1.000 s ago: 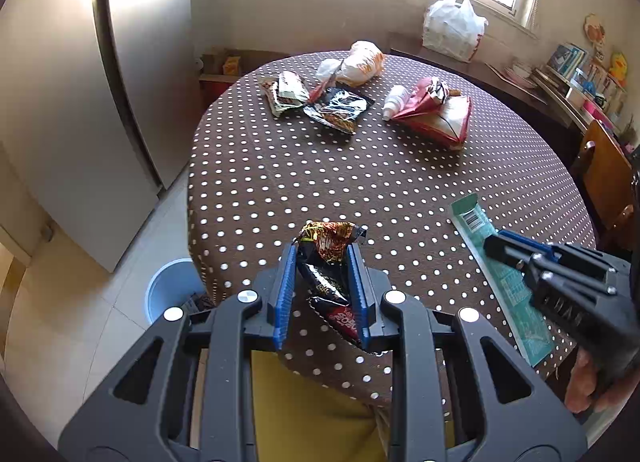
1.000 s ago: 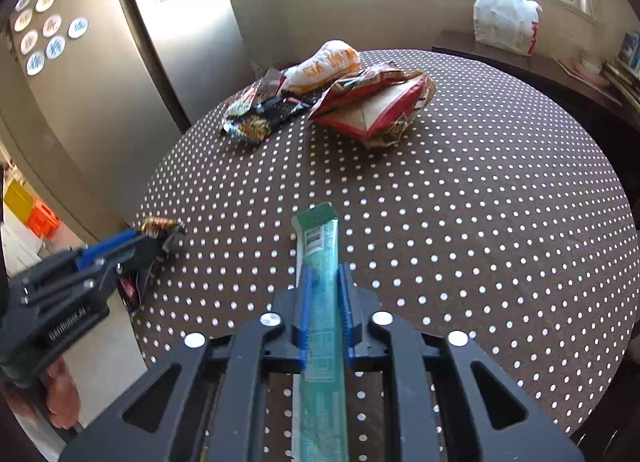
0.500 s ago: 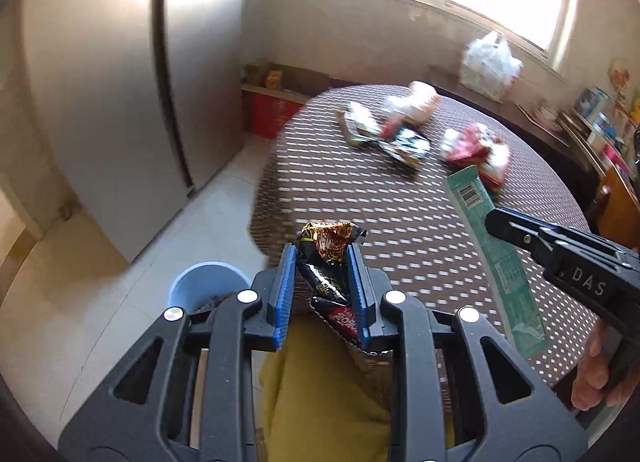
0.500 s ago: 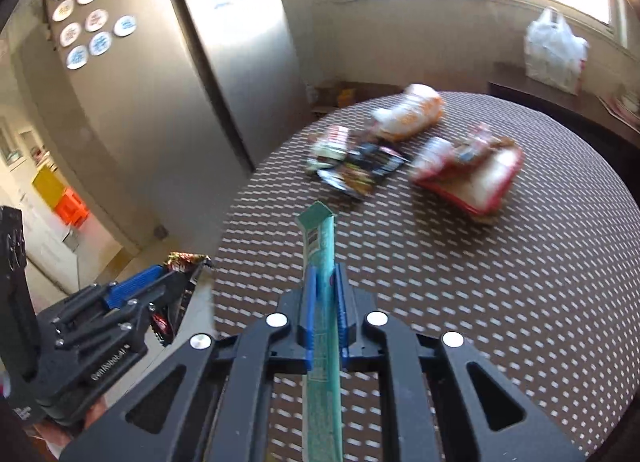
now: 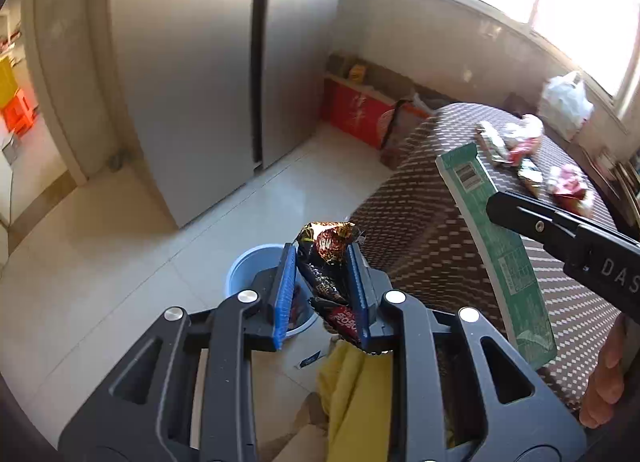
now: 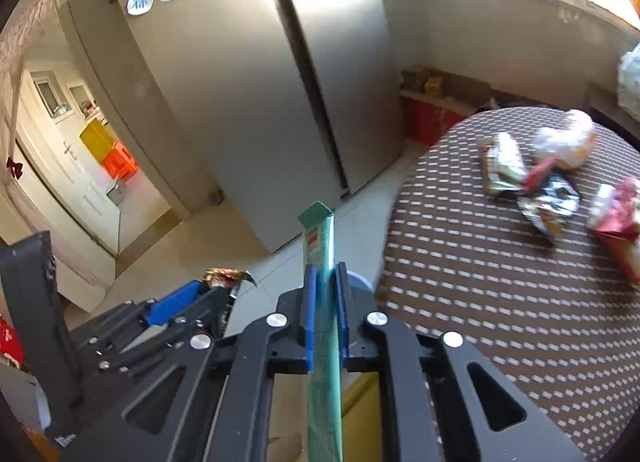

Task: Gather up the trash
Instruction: 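Carry both items to the blue bucket and open both grippers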

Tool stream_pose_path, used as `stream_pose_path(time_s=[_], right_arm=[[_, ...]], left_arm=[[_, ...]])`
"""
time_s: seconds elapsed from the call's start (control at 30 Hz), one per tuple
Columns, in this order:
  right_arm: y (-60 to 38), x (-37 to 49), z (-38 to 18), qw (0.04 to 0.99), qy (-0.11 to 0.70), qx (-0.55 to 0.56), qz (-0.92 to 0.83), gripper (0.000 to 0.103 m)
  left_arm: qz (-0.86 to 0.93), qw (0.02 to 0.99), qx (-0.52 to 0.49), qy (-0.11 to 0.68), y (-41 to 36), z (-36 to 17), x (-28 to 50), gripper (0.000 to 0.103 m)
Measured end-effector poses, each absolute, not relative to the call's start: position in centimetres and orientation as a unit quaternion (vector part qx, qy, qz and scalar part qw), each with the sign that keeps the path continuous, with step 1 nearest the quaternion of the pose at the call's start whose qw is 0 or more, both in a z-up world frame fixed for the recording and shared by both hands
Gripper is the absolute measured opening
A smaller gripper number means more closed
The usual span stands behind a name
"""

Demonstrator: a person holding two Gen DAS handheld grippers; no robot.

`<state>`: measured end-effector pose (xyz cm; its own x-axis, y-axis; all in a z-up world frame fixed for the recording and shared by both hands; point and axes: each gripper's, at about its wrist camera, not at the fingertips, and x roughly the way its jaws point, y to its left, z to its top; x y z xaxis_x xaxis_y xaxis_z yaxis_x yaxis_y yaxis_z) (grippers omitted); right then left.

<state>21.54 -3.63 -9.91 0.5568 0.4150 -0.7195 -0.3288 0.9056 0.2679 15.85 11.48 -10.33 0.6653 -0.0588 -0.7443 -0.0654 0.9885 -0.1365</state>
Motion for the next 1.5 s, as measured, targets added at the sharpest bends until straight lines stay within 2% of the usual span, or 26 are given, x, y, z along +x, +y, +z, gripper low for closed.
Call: stream_pose_path(time_s=[0.17,0.2,0.23,0.27,0.3,0.8,0.87,0.93,1.5], right_arm=[[-1.4,23.4,-10.7,0.874,0.433,0.051,0.212,0.01],[-1.1,23.8,-10.8,0.874,0.435,0.049,0.209,0.01],[-0.8,24.2,-10.9,0.875,0.435,0.047,0.205,0.01],[-0.5,24.6,-11.0,0.876,0.436,0.044,0.2,0.01],[-0.3,24.9,-11.1,0.875,0.437,0.043,0.203,0.01],[6.2,30.1,-16.0,0.852,0.488,0.004,0.191,0.011],[7.1,30.9,-16.8,0.847,0.496,0.001,0.189,0.017],[7.3,31.6,-17.3,0.844,0.508,-0.002,0.173,0.062],[3.0,29.4,-13.5,0.869,0.465,0.022,0.166,0.074]], left_arm=[[0.016,0.898,-0.082,0.431,13.5,-12.4,18.7,0.026],[0.016,0.899,-0.078,0.431,13.8,-12.6,19.2,0.03],[0.018,0.901,-0.071,0.428,14.0,-12.9,20.0,0.049],[0.027,0.902,-0.066,0.425,14.1,-13.1,20.5,0.061],[0.044,0.907,-0.057,0.415,14.3,-13.2,20.9,0.068],[0.095,0.894,-0.101,0.426,20.7,-14.8,20.6,0.068],[0.102,0.894,-0.102,0.424,21.2,-14.7,20.1,0.068],[0.109,0.895,-0.1,0.422,21.5,-14.5,19.7,0.068],[0.093,0.916,-0.072,0.383,18.6,-10.6,19.5,0.071]])
